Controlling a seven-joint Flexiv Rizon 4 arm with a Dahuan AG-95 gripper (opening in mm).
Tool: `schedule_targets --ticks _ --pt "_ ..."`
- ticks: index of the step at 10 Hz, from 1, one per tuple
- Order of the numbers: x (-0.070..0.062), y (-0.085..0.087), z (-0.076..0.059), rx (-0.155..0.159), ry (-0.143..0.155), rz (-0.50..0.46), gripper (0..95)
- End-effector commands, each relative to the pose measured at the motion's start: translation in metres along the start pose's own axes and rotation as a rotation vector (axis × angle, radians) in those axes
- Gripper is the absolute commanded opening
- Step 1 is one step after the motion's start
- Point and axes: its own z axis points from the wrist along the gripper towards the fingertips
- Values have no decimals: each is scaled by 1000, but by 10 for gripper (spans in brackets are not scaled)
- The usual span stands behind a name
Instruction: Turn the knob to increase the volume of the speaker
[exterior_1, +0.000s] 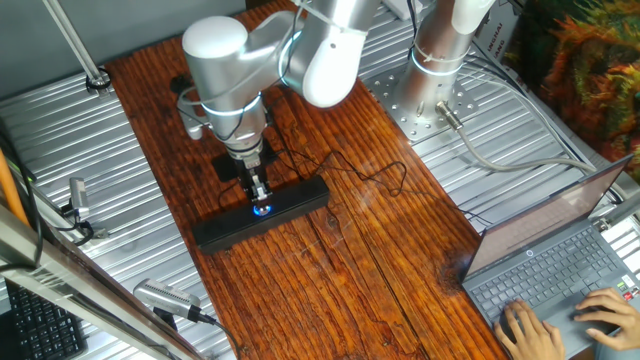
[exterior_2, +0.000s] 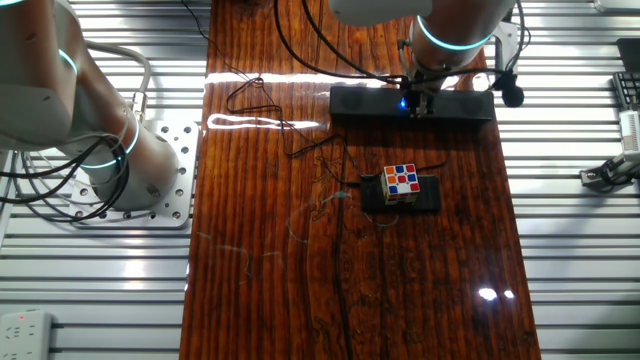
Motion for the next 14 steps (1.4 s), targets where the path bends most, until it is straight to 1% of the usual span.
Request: schedule_targets --ticks 1,2,3,4,8,9,11,12,13,14 --pt "-1 1 1 -33 -13 3 0" --pt "-1 1 1 -34 3 0 190" --pt "-1 1 1 -27 9 -6 190" --pt "-1 1 1 -37 1 -1 380" --pt "-1 1 1 -32 4 -5 380" --pt "-1 1 1 -17 8 -10 380" --pt "-1 1 0 10 5 -24 380" --pt "0 2 -2 14 6 -22 380" --pt "0 2 -3 29 4 -29 380" --pt "0 3 -5 37 5 -37 380"
